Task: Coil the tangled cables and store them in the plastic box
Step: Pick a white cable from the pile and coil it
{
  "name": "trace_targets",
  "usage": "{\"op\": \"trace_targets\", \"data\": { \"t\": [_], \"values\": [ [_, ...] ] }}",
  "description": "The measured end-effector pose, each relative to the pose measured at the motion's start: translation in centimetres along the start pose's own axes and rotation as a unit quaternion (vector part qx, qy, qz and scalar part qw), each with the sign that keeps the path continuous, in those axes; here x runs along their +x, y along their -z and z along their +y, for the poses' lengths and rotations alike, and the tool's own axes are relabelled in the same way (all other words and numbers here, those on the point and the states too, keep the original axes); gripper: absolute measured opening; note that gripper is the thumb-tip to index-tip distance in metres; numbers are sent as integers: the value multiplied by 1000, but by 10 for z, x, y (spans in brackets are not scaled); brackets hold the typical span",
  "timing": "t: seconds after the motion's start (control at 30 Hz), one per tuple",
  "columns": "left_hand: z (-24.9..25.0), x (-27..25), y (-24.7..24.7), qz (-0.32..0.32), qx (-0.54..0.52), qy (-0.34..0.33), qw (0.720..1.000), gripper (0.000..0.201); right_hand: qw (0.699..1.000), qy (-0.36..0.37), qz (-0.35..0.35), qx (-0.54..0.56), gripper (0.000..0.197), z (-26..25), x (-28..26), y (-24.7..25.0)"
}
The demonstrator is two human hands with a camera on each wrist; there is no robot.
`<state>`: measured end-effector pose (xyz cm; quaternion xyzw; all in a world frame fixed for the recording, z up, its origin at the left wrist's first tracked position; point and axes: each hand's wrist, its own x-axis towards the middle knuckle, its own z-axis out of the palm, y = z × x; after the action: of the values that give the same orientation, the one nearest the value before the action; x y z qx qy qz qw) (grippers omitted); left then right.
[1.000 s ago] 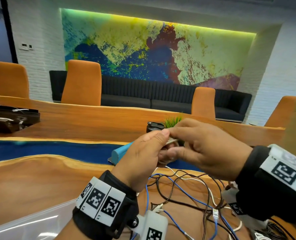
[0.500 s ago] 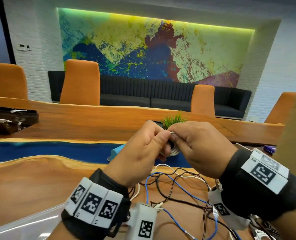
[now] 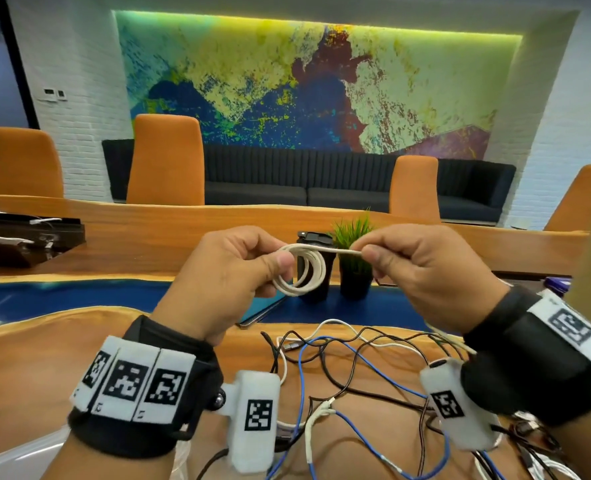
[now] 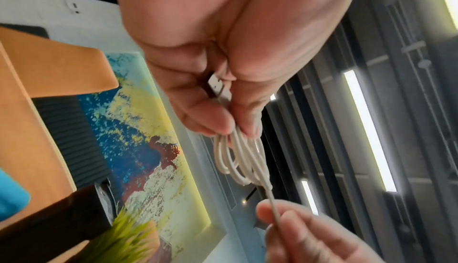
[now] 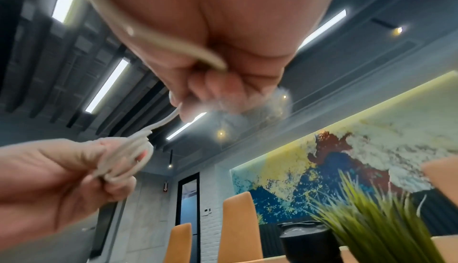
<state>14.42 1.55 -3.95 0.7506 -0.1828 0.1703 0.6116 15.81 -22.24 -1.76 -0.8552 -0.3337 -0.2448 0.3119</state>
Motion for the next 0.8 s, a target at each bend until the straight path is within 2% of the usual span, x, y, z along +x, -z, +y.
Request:
{"op": "trace_targets", "data": {
  "t": [0.17, 0.33, 0.53, 0.67, 0.73, 0.8],
  "values": [
    [-2, 0, -4, -14, -67, 33, 997, 8, 995, -85, -31, -38, 19, 19, -24, -16],
    [-2, 0, -13, -34, -126, 59, 990, 16, 985, -168, -48, -2, 15, 27, -42, -26],
    [0, -3, -27, -55, -166, 67, 982, 18, 987, -156, 26, -42, 11, 20, -47, -27],
    [2, -5, -34, -69, -195, 71, 976, 17, 971, -126, 82, -186, 2, 19, -50, -35],
    [1, -4, -36, -60, -208, 72, 974, 16, 960, -97, 111, -238, 5, 17, -52, -37],
    [-1, -2, -37, -25, -205, 65, 976, 17, 968, -79, 113, -210, 6, 16, -53, -37]
  ]
}}
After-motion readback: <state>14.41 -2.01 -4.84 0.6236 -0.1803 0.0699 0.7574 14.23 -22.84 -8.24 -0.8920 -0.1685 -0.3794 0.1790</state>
